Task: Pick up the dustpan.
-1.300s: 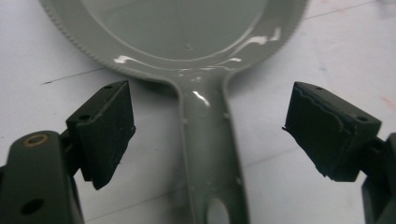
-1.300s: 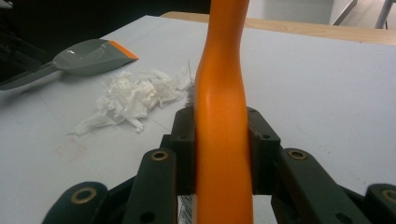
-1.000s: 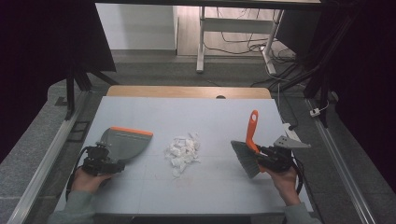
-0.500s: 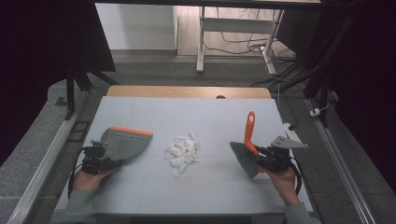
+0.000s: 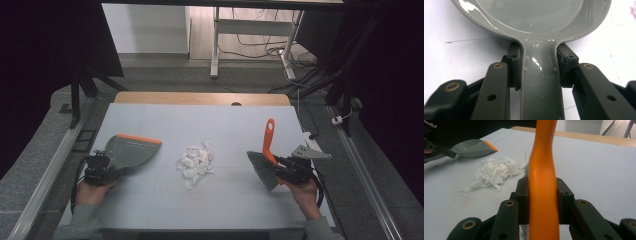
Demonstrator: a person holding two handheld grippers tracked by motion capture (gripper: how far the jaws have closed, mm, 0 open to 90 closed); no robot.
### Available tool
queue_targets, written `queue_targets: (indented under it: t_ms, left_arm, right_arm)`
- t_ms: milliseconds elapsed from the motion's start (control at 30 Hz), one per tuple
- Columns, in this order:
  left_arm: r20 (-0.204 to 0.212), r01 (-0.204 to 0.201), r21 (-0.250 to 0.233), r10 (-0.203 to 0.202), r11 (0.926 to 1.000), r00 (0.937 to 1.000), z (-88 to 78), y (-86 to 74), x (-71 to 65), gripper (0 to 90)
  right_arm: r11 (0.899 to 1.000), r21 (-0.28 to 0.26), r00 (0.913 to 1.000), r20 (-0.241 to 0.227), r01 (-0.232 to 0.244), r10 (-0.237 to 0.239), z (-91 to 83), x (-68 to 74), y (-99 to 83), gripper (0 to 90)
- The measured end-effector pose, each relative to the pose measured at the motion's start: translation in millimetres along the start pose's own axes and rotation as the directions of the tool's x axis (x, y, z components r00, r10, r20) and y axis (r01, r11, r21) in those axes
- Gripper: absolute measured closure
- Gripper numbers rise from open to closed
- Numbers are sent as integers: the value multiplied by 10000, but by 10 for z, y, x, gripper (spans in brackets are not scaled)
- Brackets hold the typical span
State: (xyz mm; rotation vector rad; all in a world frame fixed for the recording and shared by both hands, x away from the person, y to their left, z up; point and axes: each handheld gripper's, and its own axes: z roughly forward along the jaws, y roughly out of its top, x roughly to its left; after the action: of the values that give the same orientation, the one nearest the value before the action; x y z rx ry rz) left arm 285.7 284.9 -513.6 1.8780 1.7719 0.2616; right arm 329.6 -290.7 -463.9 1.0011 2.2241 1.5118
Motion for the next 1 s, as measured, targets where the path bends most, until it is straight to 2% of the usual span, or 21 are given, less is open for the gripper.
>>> queue_targets:
  t_ms: [233, 533, 633, 833, 933, 1000]
  left_arm:
    - [466, -200, -565, 227, 9982, 9987, -78, -29, 98, 612]
    - [727, -676, -1184, 766, 9907, 9944, -161, -36, 134, 612]
    - [702, -845, -1306, 942, 9878, 9931, -182, -38, 138, 612]
    - [751, -879, -1543, 1004, 9841, 9921, -231, -41, 153, 612]
    - [1056, -1051, -1708, 1243, 9797, 9866, -267, -42, 153, 612]
    - [1076, -1084, -1703, 1278, 9794, 9860, -277, -43, 152, 612]
  right_arm:
    - [10000, -9, 10000, 65, -8, 8, -9, -1, 5, 687]
    - [10000, -38, 9999, 131, -24, 24, -11, -9, 11, 687]
    - [10000, -88, 9999, 116, -35, 36, -7, -11, 17, 687]
    - [10000, -37, 9999, 132, 7, -7, 2, -4, 17, 687]
    - [10000, -20, 9999, 125, 22, -22, 0, 7, 15, 687]
    - [10000, -26, 9999, 150, 49, -49, 0, 15, 17, 687]
